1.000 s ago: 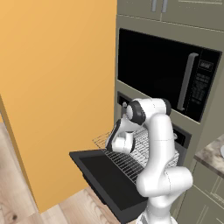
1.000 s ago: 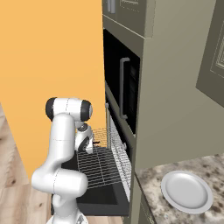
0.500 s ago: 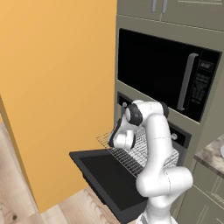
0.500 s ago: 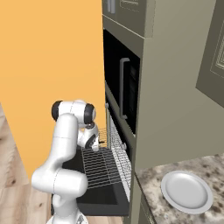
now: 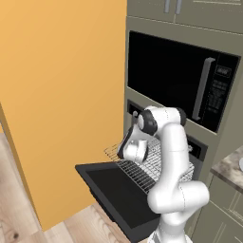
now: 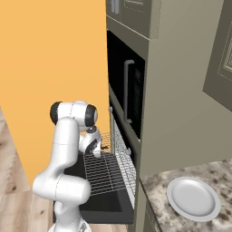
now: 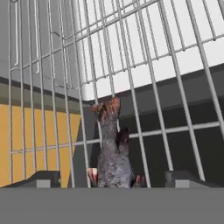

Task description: Place the fish on the top rack of the oven, and slide the tray back inside. Close the oven door.

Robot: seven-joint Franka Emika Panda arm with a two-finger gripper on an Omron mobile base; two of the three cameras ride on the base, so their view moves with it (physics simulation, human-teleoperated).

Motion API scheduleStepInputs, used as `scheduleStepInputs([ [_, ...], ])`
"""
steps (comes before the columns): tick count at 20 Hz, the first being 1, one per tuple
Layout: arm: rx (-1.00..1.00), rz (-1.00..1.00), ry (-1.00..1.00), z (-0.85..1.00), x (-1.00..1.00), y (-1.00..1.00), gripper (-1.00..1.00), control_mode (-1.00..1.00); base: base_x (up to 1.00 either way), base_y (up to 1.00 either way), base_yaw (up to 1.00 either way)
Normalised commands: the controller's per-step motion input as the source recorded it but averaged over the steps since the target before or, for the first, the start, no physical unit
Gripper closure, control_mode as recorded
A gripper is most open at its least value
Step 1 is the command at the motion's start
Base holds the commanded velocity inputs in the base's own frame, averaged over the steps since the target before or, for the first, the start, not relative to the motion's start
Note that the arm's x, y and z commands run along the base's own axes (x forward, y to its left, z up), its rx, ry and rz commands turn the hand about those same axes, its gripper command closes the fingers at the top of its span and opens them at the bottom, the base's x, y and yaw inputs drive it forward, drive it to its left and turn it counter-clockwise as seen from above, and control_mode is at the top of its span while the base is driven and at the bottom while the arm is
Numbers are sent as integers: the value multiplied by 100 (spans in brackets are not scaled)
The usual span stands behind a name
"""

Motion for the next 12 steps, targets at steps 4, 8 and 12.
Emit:
scheduleStepInputs([
  [4, 0, -9, 0, 77, -31, 0, -100, -100, 0, 0, 0],
  [8, -3, -1, -2, 100, -40, 15, -100, -100, 0, 0, 0],
  [12, -2, 0, 0, 93, -42, 60, -100, -100, 0, 0, 0],
])
